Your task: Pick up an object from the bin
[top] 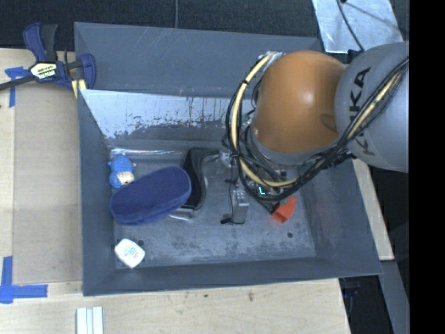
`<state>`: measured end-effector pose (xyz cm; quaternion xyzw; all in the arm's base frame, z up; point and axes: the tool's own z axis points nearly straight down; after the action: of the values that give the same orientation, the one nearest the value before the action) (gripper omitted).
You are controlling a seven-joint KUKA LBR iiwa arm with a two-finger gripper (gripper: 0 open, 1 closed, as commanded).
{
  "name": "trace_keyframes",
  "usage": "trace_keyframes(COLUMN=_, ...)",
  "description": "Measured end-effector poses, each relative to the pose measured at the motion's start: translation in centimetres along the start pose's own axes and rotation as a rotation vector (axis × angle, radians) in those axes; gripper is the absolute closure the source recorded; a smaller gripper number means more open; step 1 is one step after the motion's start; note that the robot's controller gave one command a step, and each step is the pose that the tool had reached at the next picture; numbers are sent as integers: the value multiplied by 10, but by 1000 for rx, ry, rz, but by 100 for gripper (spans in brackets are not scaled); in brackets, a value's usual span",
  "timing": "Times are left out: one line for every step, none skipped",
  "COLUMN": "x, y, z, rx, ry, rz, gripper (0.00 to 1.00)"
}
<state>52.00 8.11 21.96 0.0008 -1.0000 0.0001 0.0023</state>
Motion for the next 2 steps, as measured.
trace_keyframes(x=-66, y=45, z=150, rx=1, ry=-6, rz=-769, gripper=0)
trace_keyframes(x=-76, y=90, z=119, rx=5, ry=-6, rz=-1053, gripper=0)
